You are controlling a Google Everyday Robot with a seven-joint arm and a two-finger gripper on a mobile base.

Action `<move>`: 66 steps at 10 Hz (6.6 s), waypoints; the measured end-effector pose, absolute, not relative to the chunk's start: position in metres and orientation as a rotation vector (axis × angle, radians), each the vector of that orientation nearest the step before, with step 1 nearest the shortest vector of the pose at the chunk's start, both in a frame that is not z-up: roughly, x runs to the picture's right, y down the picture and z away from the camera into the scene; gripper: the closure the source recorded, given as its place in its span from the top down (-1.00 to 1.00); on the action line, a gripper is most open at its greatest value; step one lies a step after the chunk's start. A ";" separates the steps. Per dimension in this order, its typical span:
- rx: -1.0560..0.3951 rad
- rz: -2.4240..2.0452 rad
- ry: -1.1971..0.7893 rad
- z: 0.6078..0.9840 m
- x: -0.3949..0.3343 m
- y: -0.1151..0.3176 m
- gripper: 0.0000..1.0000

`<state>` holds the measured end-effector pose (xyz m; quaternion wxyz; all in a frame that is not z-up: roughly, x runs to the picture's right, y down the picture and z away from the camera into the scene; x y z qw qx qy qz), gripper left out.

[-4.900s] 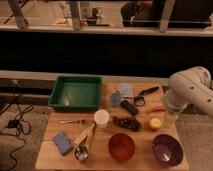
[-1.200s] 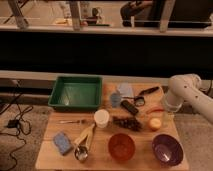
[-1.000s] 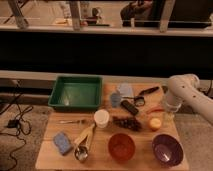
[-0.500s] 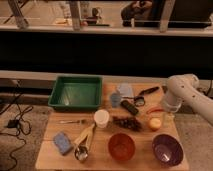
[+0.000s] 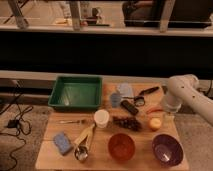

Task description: Place apple in paper cup

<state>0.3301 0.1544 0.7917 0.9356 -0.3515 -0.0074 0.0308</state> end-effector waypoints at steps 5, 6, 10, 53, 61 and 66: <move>-0.725 0.077 -0.033 0.779 0.326 0.184 0.60; -0.729 0.076 -0.049 0.782 0.321 0.186 0.60; -0.732 0.037 -0.080 0.796 0.288 0.185 0.60; -0.766 -0.343 -0.561 0.626 0.141 0.208 -1.00; -0.751 -0.369 -0.596 0.622 0.130 0.209 -1.00; -0.677 -0.523 -0.688 0.605 0.029 0.194 -1.00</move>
